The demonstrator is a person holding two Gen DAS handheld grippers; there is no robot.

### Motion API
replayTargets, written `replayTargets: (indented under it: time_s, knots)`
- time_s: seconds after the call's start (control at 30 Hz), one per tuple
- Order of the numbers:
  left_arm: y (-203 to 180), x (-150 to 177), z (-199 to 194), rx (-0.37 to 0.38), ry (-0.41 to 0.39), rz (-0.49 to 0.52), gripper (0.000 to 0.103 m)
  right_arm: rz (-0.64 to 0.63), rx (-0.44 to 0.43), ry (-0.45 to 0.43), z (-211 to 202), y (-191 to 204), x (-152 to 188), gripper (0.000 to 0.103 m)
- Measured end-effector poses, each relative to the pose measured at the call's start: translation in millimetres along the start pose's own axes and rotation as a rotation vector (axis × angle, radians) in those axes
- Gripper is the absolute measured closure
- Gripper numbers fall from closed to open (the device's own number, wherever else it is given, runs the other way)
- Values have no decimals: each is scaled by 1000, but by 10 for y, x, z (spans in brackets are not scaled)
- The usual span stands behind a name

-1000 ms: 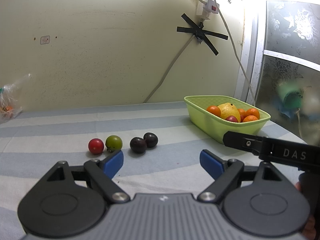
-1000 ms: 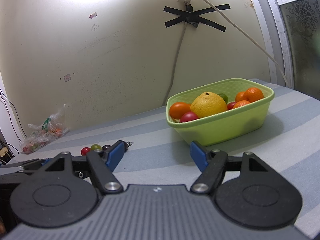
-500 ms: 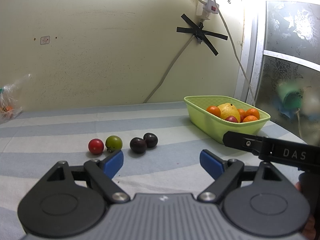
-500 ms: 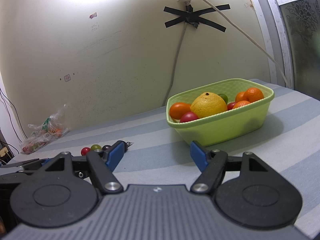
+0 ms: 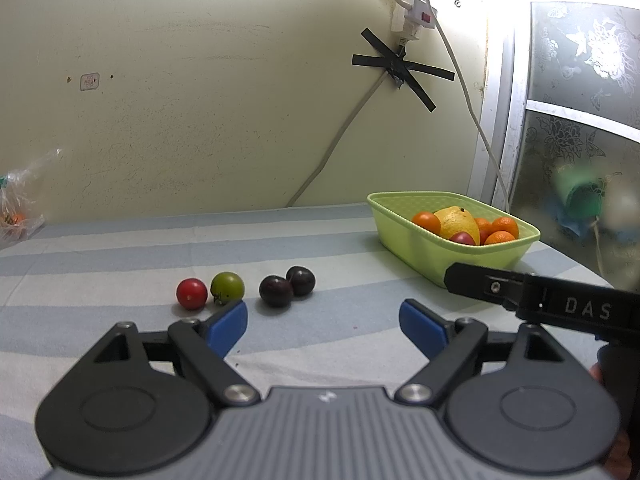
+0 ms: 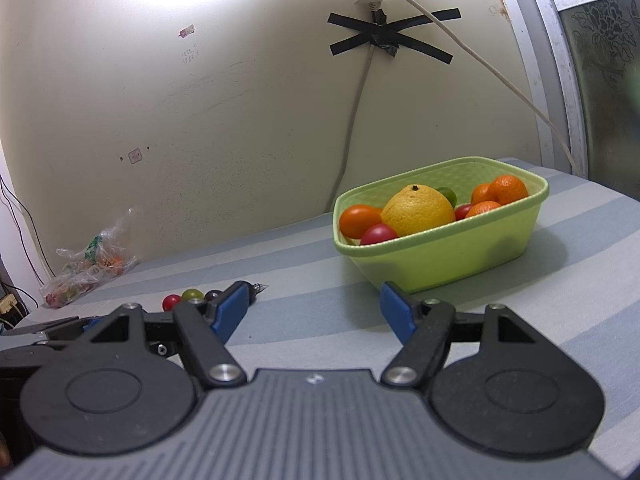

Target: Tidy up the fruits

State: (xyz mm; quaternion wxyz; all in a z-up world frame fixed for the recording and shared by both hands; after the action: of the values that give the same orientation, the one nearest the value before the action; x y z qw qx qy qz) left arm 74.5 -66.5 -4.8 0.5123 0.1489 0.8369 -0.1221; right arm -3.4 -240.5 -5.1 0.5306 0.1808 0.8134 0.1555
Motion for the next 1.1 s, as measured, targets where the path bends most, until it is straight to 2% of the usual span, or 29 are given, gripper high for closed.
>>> replayTargets:
  time_s: [1.1]
  knots:
    - [41,-25,-3,20,7,0,19,-6,-13,1,-2,0,-2,30]
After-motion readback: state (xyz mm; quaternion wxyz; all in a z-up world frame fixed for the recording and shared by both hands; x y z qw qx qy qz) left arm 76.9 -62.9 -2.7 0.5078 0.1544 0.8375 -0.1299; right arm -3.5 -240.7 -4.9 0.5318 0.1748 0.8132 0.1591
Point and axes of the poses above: each gripper's, at about its wrist camera, not at the fingertips, and z roughly the way its jaws point, y to its left, x to its underside, the point moved 1 cm from there along z, roughly the way its jaws point, and after that the axes turned 1 degree about z, right-handed, at the moved point
